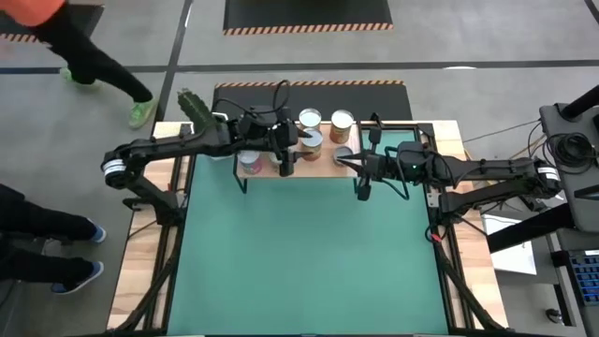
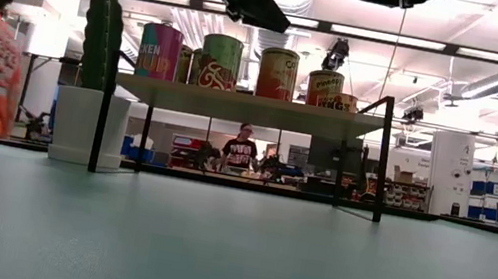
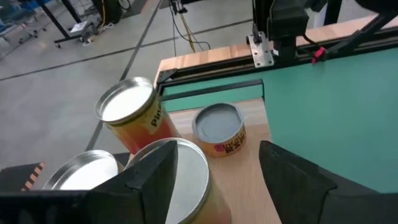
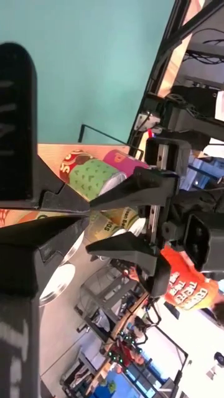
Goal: Pick and place cans onto a shelf
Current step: Adjust the canned goods on the shelf
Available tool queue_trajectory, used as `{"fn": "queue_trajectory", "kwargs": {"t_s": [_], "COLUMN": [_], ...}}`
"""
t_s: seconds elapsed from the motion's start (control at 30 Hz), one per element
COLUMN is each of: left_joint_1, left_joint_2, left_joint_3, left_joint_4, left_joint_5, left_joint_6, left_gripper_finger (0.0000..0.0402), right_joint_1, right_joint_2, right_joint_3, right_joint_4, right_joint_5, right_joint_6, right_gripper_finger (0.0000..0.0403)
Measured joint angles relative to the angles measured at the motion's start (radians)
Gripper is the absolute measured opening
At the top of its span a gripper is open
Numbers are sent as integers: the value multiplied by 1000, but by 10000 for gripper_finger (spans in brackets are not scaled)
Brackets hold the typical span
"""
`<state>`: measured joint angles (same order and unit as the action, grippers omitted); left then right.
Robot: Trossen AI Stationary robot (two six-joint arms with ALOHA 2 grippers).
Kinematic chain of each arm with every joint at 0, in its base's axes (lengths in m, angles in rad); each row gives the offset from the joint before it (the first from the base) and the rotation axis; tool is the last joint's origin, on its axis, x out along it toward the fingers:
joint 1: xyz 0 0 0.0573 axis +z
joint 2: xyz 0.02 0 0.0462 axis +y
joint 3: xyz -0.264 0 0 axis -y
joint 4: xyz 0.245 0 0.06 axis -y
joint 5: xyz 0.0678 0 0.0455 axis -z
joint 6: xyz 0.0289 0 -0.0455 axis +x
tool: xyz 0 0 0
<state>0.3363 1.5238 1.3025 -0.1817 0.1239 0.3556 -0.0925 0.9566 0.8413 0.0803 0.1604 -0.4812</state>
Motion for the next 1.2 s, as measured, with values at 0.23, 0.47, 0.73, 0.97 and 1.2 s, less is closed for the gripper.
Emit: {"fn": "queue_trajectory", "kwargs": {"t_s": [0.23,0.47,0.73,0.97,1.2], "left_joint_1": [0,0,0,7,73], "left_joint_2": [34,32,-29,-171,-270], "left_joint_3": [13,13,13,13,11], "left_joint_4": [13,53,14,-188,-424], "left_joint_5": [0,-2,-147,-347,-377], "left_joint_6": [7,6,73,180,120], "left_gripper_finger": [198,187,165,143,122], "right_joint_1": [0,0,0,0,0], "right_joint_2": [6,8,8,8,8], "right_joint_3": [0,0,0,0,0], "right_joint_4": [2,2,0,-1,-1], "right_joint_5": [0,-1,-1,-1,-1], "right_joint_6": [-9,-14,-14,-16,-16], "right_gripper_finger": [9,9,9,9,9]}}
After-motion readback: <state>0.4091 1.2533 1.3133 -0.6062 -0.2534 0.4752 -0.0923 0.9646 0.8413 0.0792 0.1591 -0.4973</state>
